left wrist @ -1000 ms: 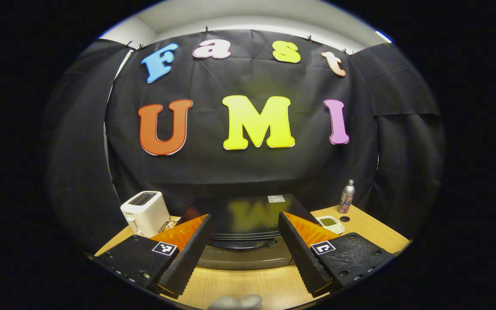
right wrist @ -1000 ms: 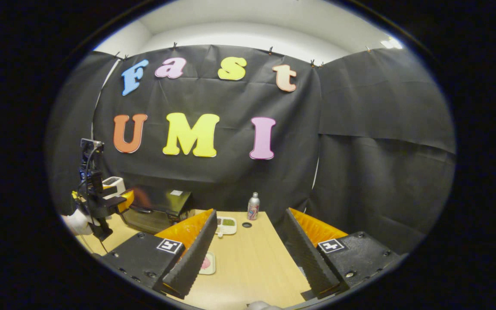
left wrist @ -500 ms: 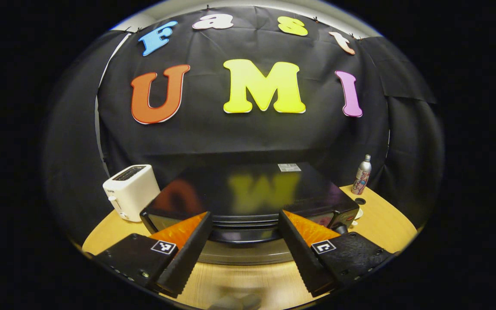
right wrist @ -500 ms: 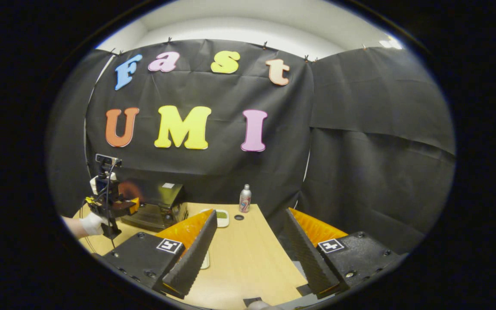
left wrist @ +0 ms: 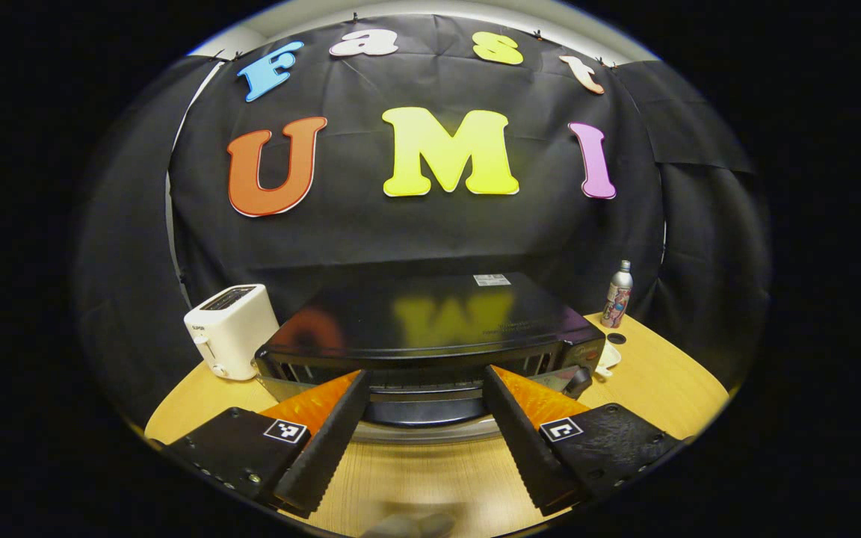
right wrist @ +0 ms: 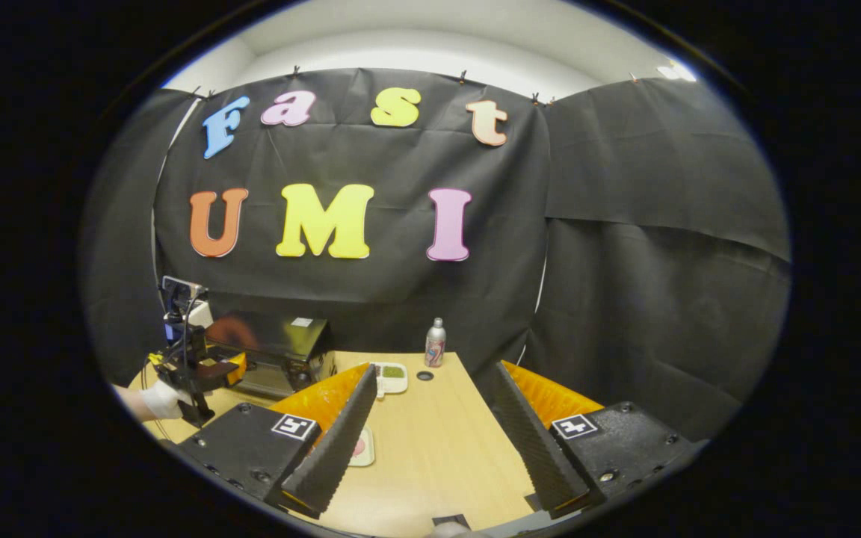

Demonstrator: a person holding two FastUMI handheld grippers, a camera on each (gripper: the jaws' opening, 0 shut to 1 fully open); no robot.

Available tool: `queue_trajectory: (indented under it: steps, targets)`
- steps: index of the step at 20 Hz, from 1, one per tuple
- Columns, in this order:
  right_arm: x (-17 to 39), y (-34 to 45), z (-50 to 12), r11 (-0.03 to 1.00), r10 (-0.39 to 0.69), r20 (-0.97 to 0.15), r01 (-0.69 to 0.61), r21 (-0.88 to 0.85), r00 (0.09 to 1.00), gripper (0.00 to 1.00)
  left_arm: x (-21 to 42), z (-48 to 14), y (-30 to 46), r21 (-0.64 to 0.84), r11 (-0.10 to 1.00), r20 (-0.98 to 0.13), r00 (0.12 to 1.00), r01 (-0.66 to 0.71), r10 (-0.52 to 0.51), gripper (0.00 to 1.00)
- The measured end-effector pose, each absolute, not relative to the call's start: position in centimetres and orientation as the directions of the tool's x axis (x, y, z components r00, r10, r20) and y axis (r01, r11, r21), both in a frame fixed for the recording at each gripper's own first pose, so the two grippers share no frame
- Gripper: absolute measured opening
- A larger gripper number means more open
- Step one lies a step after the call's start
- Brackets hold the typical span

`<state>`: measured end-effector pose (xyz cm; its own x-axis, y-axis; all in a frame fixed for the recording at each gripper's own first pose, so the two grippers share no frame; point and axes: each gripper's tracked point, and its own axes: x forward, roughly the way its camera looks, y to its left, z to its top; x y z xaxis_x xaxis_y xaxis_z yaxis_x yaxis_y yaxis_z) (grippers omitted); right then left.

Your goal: Open the electric oven with the left hand, put the food in, and close the electric oven.

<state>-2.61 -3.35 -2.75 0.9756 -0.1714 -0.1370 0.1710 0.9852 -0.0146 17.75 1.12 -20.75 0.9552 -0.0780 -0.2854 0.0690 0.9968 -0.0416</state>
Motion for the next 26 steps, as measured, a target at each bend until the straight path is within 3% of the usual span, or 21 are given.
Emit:
queue_trajectory:
  steps: [11, 17, 26]
  targets:
    - [-4.7, -2.0, -4.4, 0.992, -0.127, -0.171, 0.128, -0.004, 0.977, 0.96, 9.3, -27.3, 1.1, -0.066, 0.994, -0.405, 0.908, 0.085, -0.104, 0.97]
    - [-5.9, -2.1, -5.9, 0.991, -0.135, -0.214, 0.135, -0.018, 0.967, 0.97, 7.8, -29.8, 1.0, -0.043, 0.996, -0.421, 0.903, 0.073, -0.084, 0.97]
    - [-5.5, -2.9, -8.8, 0.991, -0.133, -0.272, 0.134, -0.017, 0.953, 1.0, 6.0, -35.9, 0.2, -0.07, 0.996, -0.561, 0.823, 0.057, -0.086, 0.97]
